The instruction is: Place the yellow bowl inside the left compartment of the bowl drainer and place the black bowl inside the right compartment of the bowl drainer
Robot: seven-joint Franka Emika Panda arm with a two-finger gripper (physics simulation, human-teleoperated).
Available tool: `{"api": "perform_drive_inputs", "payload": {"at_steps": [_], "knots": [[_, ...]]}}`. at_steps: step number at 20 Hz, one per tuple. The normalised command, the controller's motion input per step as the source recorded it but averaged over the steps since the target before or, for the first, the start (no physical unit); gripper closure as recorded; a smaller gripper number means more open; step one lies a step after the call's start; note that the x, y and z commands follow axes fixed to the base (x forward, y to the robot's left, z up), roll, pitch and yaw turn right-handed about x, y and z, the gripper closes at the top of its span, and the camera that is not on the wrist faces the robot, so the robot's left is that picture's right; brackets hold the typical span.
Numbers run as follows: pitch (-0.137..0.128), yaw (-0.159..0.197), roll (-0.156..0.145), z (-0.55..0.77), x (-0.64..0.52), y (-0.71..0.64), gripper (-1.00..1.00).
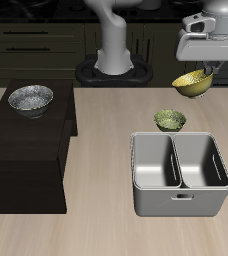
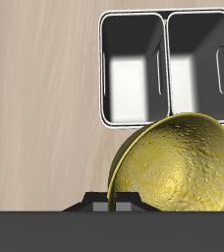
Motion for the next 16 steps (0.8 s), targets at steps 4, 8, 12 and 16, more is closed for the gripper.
{"api": "perform_drive_inputs", "payload": {"at_steps": [4, 8, 12, 16], "knots": [[0.002, -0.003, -0.015, 0.08, 0.33, 0.13, 1.0], [0.013, -0.028, -0.03, 0.06, 0.33, -0.01, 1.0], [-0.009, -0.037, -0.036, 0.18, 0.43, 0.01, 1.0], [0.006, -0.02, -0.036, 0.1, 0.32, 0.01, 1.0]]}}
